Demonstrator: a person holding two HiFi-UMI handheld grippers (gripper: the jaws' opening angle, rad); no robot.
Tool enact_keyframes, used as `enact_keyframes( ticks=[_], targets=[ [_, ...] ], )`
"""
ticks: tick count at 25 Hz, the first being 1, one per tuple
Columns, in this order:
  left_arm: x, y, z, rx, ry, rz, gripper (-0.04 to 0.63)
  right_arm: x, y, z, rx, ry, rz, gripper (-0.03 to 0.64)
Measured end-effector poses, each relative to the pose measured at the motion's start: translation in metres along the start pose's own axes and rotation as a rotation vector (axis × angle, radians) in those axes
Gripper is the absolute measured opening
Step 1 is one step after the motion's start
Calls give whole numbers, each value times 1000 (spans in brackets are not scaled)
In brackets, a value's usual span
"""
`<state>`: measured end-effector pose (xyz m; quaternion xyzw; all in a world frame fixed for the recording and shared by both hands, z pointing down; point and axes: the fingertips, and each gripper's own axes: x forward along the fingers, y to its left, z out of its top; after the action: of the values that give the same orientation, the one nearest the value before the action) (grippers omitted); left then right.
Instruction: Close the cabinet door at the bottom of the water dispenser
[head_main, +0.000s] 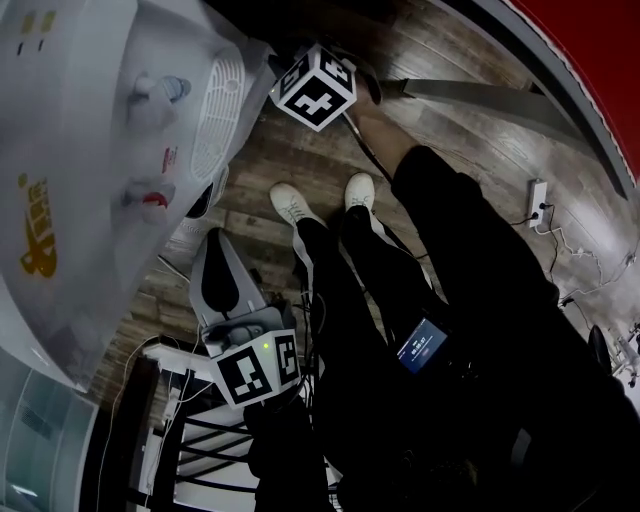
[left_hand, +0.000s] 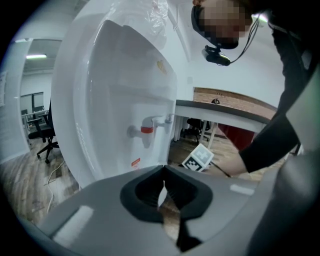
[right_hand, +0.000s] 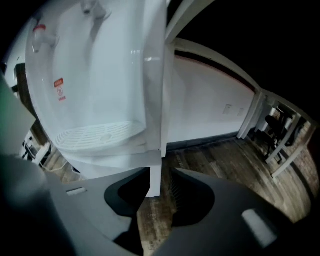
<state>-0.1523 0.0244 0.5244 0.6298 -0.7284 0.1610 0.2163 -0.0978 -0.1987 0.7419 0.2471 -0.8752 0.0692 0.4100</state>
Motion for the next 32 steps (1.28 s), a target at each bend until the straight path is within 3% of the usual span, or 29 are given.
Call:
enact_keyframes(
  ticks=[3,8,11,14,18,22,27,32],
  targets=[
    [-4,-6,10,-1,-25,-9,8,-35,-9,-17,74,-41,-52,94],
    [-29,-7,51,-8,-113,10,8,-91,-7,-28,87,-75,-109,0],
    [-41,-3,63,-53,-127,32,8,-118,-6,3,71,-150,-119,0],
    [-55,-7,82,-23,-152,12,6,-161,13,34,108,-243,-92,0],
    [-89,-11,129,6,-198,-5,8,-253,39,69,205,-349,-57,0],
    [-123,-4,181,9,-254,6,8,-349,47,124,224,-468,-60,0],
    [-149,-7,255,28,-365,-23,8,-452,35,202,215,-641,-176,0],
    [-184,-4,314,-26,-481,-59,8,-543,41,266,119,-819,-335,0]
  ],
)
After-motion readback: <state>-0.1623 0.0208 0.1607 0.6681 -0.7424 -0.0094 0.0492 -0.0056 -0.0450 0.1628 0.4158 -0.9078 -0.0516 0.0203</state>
